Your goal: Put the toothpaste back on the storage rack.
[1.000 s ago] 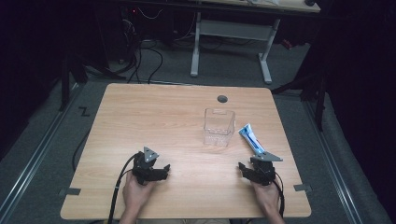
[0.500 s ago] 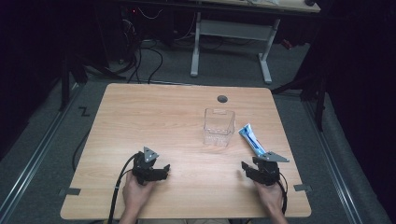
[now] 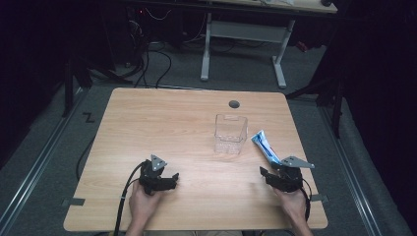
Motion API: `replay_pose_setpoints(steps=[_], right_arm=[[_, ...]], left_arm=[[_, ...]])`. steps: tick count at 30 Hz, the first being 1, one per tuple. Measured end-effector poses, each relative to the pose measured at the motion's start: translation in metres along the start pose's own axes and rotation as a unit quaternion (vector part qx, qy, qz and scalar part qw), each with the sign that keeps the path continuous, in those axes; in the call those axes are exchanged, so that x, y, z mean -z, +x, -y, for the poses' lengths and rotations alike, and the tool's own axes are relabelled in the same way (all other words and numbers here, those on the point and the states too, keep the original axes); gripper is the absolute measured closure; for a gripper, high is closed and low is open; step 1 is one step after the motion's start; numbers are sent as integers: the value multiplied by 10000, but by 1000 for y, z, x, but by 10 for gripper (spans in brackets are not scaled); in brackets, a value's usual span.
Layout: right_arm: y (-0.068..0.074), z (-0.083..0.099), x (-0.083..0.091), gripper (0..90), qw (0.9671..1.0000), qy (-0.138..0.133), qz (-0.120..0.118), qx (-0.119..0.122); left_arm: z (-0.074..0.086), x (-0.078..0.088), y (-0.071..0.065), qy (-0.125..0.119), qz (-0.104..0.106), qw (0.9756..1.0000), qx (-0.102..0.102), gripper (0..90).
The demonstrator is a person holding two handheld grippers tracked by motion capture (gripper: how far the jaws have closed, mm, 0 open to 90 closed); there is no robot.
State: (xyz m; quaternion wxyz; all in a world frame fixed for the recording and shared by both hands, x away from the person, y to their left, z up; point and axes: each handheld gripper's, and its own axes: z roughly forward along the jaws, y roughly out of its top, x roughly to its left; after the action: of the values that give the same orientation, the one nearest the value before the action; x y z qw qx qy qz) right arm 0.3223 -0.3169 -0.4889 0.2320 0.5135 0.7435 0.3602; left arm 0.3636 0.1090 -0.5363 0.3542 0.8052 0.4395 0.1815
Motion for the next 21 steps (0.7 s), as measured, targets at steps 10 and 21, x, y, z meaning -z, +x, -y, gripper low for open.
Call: replay_pose_setpoints(steps=[10, 21], right_arm=[[-11, -14, 4, 435, 9996, -152, 144, -202], [-24, -37, -4, 453, 9990, 201, 387, -39]], left_arm=[[0, 0, 0, -1, -13, 10000, 12, 165], [0, 0, 0, 0, -13, 10000, 12, 165]])
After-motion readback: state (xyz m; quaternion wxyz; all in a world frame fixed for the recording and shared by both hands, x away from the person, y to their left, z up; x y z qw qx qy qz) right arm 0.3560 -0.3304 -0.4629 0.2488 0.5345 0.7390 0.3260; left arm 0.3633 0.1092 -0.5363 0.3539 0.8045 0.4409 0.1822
